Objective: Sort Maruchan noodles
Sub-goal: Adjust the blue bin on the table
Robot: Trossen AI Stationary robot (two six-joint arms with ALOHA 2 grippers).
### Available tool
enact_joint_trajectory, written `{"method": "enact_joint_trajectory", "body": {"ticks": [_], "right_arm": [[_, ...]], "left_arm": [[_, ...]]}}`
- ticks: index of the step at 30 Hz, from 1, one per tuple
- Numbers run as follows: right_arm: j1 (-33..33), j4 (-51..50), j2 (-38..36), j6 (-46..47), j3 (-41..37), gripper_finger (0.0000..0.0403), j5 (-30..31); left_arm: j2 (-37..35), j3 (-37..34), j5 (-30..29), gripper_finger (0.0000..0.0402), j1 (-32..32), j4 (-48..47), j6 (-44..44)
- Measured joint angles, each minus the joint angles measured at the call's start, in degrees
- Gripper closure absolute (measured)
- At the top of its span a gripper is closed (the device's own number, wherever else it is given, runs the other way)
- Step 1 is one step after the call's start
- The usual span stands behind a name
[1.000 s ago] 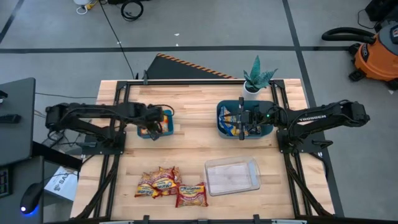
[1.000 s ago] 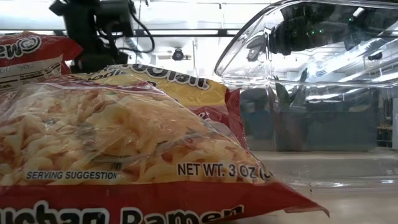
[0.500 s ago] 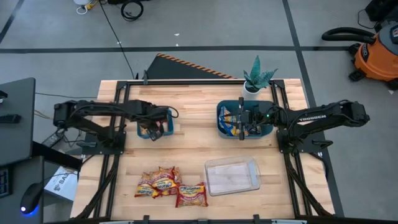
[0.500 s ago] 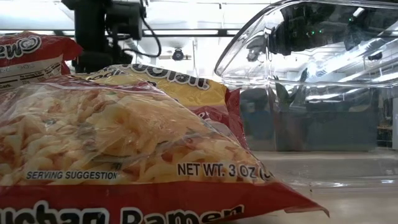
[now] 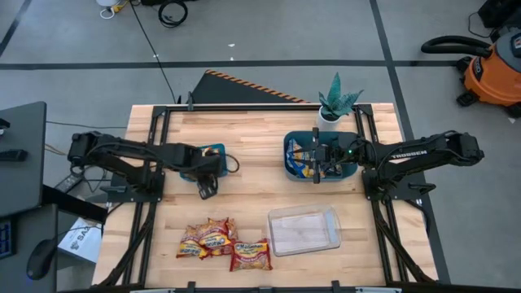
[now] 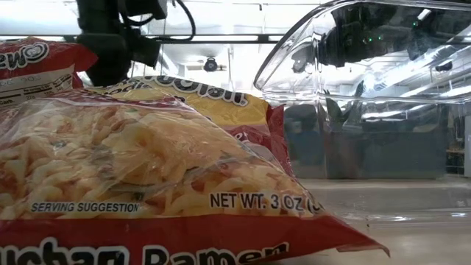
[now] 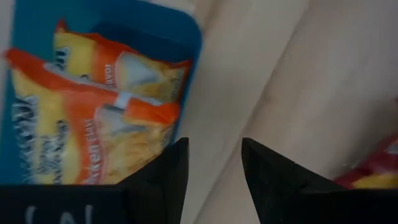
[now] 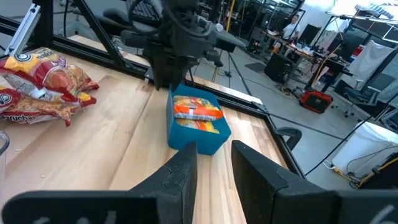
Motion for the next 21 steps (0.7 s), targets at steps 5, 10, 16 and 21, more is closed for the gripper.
{"method": "enact_joint_trajectory", "body": {"ticks": [5, 10, 16, 21], "right_arm": [[0.0, 0.1, 0.0, 0.44, 0.0, 0.0298, 0.0], [0.0, 0.21, 0.0, 0.47, 0.0, 0.0298, 0.0], [0.0, 0.24, 0.0, 0.47, 0.0, 0.0298, -0.04], [0.0, 0.55, 0.0, 0.47, 0.0, 0.0298, -0.15]], "left_arm": [[0.33, 0.0, -6.69, 0.0249, -3.37, -2.77, -0.46], [0.99, -0.47, -7.89, 0.0249, -4.33, -6.27, -1.97], [1.07, -6.96, -7.87, 0.0249, -4.15, -5.61, -1.73], [1.09, -10.86, -7.99, 0.0249, -2.88, -6.74, -2.06]]}}
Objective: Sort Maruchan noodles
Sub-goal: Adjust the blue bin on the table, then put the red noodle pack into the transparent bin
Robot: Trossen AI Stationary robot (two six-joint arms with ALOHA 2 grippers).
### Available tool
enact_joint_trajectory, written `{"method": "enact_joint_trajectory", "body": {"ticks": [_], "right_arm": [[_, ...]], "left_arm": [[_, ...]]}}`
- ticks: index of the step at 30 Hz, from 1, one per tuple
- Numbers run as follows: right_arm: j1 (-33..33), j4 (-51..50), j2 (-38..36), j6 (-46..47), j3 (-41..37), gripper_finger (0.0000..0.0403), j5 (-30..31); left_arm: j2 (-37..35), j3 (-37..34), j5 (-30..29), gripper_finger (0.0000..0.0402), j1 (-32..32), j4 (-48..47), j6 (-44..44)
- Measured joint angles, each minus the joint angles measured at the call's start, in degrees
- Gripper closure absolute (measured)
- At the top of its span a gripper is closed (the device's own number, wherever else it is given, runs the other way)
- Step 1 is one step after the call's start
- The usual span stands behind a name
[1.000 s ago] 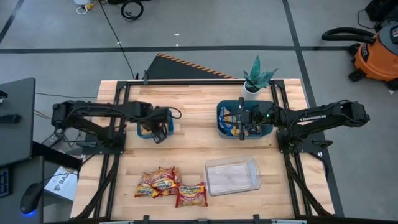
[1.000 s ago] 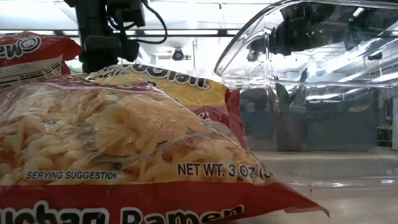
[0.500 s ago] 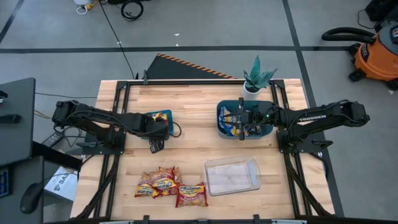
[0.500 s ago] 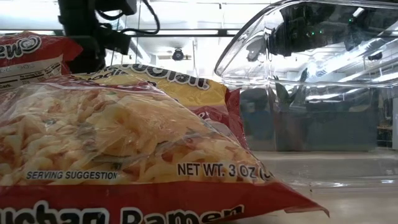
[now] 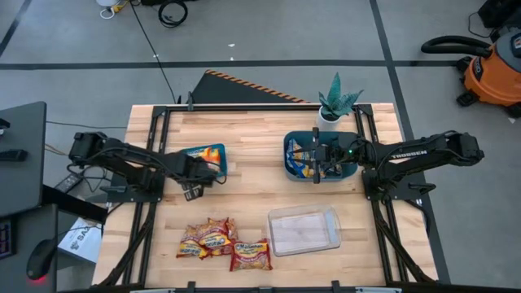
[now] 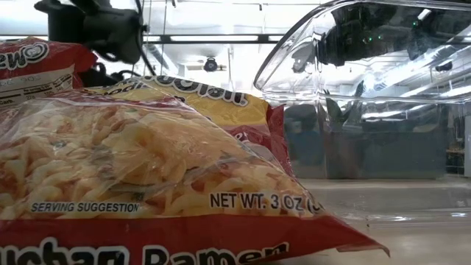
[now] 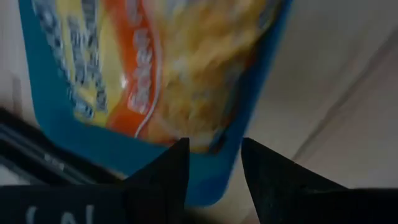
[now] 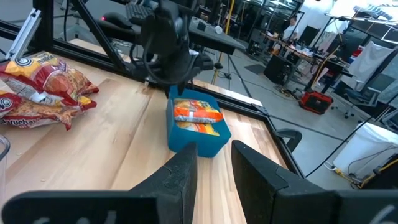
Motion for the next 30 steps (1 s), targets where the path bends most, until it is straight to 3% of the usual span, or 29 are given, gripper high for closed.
{"method": "enact_joint_trajectory", "body": {"ticks": [7, 13, 22, 24, 30], "right_arm": [[0.0, -0.07, 0.0, 0.0, 0.0, 0.0298, 0.02], [0.0, -0.35, 0.0, 0.0, 0.0, 0.0298, 0.04], [0.0, -0.54, 0.0, 0.0, 0.0, 0.0298, 0.07], [0.0, -0.85, 0.0, 0.0, 0.0, 0.0298, 0.07], [0.02, -1.52, 0.0, 0.02, 0.0, 0.0298, 0.11]], "left_arm": [[-0.44, -0.38, -5.64, 0.0249, 0.58, -2.41, -0.23], [-0.44, 0.15, -5.35, 0.0249, 0.41, -4.0, -0.3], [-0.78, 7.05, -6.74, 0.0249, -0.06, -4.88, 0.53], [-1.4, 7.08, -5.44, 0.0249, -1.03, -1.83, 1.72], [-8.11, 3.05, 6.11, 0.0259, -3.54, 12.78, 1.9]]}}
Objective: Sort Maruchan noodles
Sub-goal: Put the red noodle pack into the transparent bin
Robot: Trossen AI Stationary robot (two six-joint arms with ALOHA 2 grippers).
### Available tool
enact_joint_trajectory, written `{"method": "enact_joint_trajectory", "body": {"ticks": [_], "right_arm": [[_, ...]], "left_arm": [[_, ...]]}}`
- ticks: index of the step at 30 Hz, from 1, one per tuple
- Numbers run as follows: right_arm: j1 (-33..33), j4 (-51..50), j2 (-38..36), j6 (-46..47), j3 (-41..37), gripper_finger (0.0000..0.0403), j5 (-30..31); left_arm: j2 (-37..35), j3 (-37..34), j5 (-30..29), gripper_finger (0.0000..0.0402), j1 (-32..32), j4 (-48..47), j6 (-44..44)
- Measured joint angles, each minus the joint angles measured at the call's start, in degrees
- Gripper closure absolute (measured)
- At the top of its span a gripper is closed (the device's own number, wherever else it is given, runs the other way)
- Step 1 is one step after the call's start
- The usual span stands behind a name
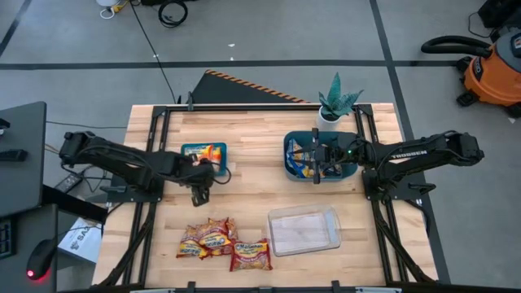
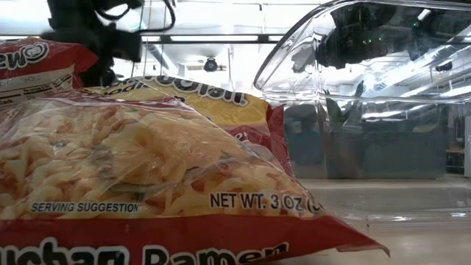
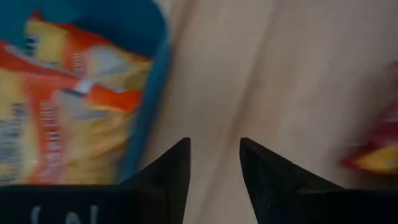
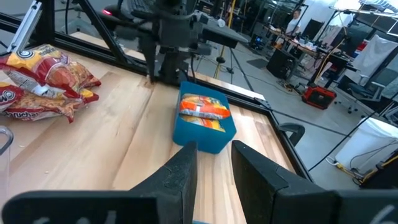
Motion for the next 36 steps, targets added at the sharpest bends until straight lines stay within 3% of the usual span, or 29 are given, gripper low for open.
{"method": "enact_joint_trajectory", "body": {"ticks": [8, 20, 28, 36], "right_arm": [[-0.02, 0.45, 0.0, 0.0, 0.0, 0.0298, 0.11], [-0.02, 0.63, 0.0, -0.88, 0.0, 0.0298, 0.09], [-0.84, 6.18, -0.02, -2.93, 0.0, 0.0298, 0.09], [-3.49, 10.31, -0.02, -4.38, 0.0, 0.0298, 0.03]], "left_arm": [[-6.76, -0.19, 9.13, 0.0278, -6.04, 16.65, -11.05], [-1.47, -0.19, 11.2, 0.0279, -16.77, 25.53, -33.56], [0.56, -0.19, 8.36, 0.0279, -23.72, 32.13, -46.26], [4.73, 7.04, 3.22, 0.0285, -27.7, 25.83, -51.36]]}}
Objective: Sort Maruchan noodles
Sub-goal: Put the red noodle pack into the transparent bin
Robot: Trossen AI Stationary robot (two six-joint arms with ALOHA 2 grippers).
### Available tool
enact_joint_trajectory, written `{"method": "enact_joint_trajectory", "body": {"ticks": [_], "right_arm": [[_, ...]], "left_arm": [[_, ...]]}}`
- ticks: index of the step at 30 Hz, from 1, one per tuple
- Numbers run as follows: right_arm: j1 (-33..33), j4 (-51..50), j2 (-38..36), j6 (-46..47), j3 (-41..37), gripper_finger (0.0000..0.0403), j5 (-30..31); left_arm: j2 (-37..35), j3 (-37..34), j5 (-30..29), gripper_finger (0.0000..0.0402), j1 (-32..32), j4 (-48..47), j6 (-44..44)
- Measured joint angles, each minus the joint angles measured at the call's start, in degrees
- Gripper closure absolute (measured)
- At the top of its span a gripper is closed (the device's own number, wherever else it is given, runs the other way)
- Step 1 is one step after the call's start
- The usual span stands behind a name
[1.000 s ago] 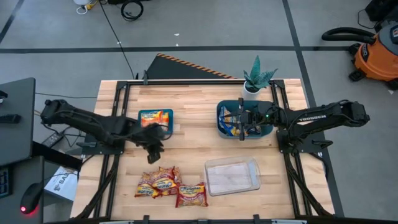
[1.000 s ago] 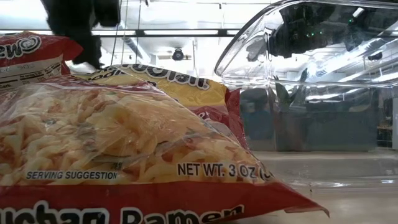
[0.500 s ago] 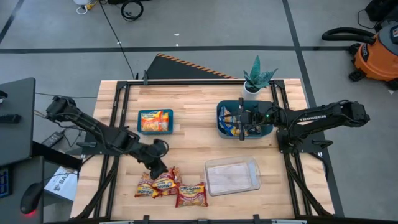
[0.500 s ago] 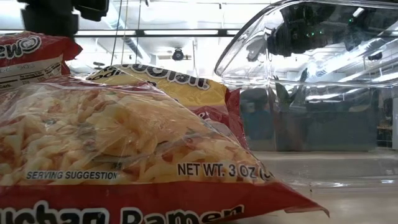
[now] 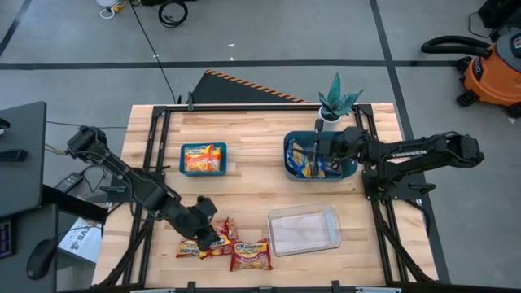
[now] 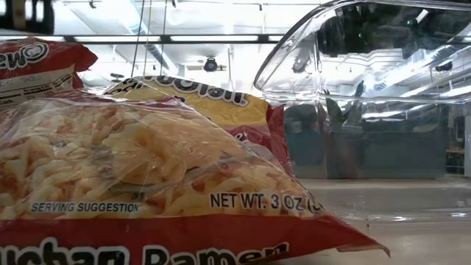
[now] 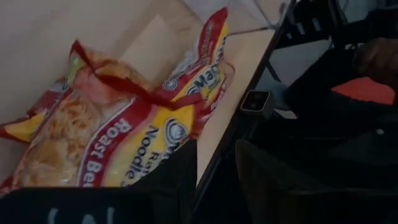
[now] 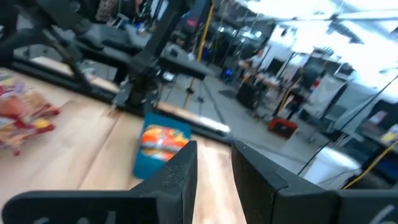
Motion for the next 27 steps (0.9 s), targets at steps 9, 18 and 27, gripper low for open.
{"method": "enact_joint_trajectory", "body": {"ticks": [9, 18, 27], "right_arm": [[-1.87, 5.35, 0.0, -4.24, 0.0, 0.0298, -4.86], [-3.48, 7.56, 0.44, -5.34, 0.0, 0.0298, -9.1], [-4.58, 12.91, 5.45, -5.34, 0.0, 0.0298, -10.74]], "left_arm": [[9.53, 14.14, -1.67, 0.0296, -0.3, -22.26, 1.34], [13.71, 14.27, -1.85, 0.0256, -1.9, -21.43, -0.67], [13.98, 14.27, -1.15, 0.0205, 0.02, -14.68, 1.59]]}}
